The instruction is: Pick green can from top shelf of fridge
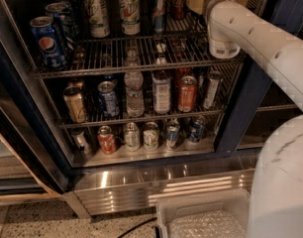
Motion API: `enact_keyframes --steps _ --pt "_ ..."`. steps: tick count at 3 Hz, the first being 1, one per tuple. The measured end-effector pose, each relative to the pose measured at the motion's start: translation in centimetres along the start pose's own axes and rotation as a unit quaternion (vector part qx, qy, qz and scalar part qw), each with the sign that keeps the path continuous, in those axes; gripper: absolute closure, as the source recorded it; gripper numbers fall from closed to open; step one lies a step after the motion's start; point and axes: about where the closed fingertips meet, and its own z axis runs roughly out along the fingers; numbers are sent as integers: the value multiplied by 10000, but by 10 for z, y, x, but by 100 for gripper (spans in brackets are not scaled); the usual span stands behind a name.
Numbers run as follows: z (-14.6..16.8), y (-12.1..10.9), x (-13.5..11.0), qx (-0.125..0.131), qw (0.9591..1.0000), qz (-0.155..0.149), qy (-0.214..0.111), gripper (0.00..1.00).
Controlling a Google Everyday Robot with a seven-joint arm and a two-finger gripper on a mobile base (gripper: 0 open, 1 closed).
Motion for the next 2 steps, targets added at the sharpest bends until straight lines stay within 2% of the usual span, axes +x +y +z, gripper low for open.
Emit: enact_keyframes --steps 2 --pt "8 9 7 -109 9999 -37 76 0"
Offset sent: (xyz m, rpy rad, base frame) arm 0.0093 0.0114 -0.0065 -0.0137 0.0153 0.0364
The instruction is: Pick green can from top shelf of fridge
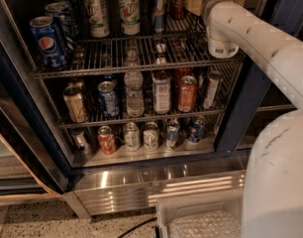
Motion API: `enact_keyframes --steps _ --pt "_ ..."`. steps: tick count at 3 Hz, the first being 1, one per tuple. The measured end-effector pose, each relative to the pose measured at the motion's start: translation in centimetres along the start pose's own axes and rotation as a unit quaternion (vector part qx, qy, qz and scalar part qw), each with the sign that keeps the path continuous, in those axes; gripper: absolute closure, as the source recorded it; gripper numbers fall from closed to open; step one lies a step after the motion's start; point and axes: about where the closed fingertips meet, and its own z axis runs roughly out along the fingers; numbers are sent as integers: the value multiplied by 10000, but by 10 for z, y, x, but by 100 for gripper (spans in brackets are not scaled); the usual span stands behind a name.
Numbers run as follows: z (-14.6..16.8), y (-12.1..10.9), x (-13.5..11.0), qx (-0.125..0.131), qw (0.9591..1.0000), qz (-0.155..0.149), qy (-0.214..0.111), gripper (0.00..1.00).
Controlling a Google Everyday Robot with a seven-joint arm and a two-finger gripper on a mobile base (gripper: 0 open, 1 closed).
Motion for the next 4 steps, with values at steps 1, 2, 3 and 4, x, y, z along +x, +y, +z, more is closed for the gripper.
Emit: enact_keyframes --steps 1,2,3,4 --pt "0 0 0 0 10000 0 0 19" --pt "0 0 0 0 10000 0 0 43" --pt "0 0 0 0 10000 0 0 66" --pt "0 0 0 0 10000 0 0 89"
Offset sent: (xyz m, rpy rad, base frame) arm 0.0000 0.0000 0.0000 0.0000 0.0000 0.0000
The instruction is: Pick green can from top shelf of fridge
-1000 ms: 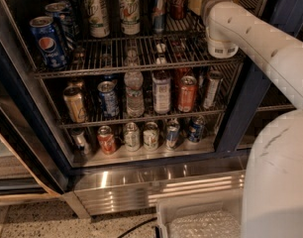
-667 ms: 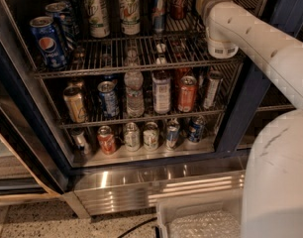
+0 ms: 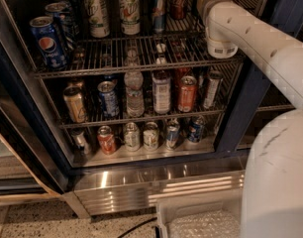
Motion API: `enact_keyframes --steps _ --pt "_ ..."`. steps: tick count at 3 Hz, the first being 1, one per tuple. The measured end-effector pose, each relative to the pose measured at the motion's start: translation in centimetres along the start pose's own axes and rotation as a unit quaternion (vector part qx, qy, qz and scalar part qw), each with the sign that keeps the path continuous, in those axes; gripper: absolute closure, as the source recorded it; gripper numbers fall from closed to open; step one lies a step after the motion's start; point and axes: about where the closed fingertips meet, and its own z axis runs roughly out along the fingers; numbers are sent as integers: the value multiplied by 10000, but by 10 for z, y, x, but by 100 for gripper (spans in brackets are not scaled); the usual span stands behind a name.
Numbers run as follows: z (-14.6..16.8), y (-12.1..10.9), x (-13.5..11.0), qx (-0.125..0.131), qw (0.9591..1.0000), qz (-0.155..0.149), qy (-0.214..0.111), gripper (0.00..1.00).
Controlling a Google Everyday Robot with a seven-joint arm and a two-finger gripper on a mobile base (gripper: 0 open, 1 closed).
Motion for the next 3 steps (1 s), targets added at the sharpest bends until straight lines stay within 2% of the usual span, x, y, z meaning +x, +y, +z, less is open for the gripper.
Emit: enact_keyframes --steps 1,3 --pt "0 0 0 0 10000 0 0 100" --pt "-3 -3 -12 -73 9999 130 -59 100"
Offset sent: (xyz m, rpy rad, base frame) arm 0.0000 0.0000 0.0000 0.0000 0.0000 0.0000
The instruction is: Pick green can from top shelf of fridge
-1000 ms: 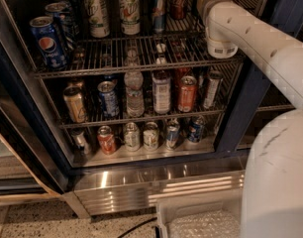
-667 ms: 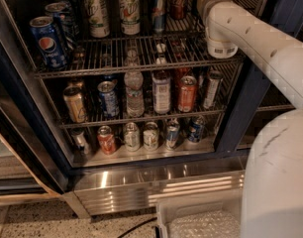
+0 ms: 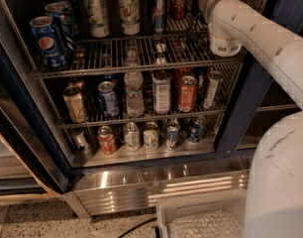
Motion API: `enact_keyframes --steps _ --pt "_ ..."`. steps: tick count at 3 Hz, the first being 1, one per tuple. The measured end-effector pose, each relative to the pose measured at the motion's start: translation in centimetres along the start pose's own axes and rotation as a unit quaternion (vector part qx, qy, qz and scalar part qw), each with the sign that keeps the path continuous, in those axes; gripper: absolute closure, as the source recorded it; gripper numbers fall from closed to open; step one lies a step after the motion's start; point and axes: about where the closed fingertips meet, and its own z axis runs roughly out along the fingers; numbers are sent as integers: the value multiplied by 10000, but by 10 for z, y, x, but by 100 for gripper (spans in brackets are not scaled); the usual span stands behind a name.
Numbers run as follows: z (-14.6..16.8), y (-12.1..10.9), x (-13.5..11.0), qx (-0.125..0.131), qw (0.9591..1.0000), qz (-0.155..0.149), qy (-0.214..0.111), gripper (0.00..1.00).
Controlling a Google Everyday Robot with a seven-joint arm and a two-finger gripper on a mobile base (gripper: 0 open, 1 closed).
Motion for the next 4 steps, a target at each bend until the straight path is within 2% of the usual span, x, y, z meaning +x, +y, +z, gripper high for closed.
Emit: enact_keyframes --steps 2,3,4 --pt "-6 -6 -19 -30 9999 86 -130 100" --pt "-11 -3 -26 -128 9998 65 -167 100" --pt "-21 8 -30 -396 9991 -9 -154 100"
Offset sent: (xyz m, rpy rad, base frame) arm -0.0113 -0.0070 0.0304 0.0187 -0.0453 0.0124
